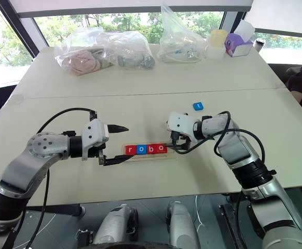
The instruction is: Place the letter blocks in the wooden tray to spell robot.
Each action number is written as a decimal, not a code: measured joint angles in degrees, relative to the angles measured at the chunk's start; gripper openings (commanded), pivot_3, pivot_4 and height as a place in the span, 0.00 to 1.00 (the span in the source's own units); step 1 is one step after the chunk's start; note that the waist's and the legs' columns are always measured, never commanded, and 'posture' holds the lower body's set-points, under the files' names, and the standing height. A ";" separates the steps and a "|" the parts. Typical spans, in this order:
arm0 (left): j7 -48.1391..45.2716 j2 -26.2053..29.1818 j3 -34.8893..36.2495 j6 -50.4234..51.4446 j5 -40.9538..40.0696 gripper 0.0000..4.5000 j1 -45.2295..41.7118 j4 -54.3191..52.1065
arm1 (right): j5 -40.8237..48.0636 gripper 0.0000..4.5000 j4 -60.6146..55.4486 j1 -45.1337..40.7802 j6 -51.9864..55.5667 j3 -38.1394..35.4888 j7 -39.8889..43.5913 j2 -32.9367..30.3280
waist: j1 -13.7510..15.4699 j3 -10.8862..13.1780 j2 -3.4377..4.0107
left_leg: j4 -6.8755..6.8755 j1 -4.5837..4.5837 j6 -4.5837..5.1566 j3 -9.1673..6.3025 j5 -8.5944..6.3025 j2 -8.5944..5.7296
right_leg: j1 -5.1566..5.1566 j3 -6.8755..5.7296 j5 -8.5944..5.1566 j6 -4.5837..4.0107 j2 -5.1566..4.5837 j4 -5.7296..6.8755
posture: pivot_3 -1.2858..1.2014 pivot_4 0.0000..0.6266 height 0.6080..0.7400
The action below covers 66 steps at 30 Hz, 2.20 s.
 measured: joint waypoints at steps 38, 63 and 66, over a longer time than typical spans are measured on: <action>-0.11 -0.20 -0.11 0.05 0.25 1.00 -0.61 0.04 | 4.10 0.94 40.84 -18.31 16.84 -23.61 -46.21 19.83 | -0.56 -0.02 0.05 | -0.04 -0.01 -0.04 -0.01 0.04 0.00 | -0.02 0.02 0.12 0.14 0.02 0.02 | 0.52 0.24 1.00; -0.27 -0.13 -0.06 0.02 0.18 1.00 0.95 -0.37 | 10.23 0.27 -36.98 17.13 66.78 -26.91 -47.19 22.20 | -0.23 -0.06 0.17 | -0.09 0.03 -0.05 -0.26 0.04 0.09 | -0.07 -0.01 -0.03 0.05 0.02 0.02 | 0.52 0.24 1.00; -0.74 -0.12 -0.05 -0.10 0.09 1.00 1.02 -0.37 | 10.36 0.27 -41.90 19.04 71.17 -27.25 -48.40 24.50 | -0.25 -0.06 0.18 | -0.08 0.05 -0.05 -0.25 0.03 0.13 | -0.08 -0.02 -0.02 0.02 0.02 -0.02 | 0.52 0.24 1.00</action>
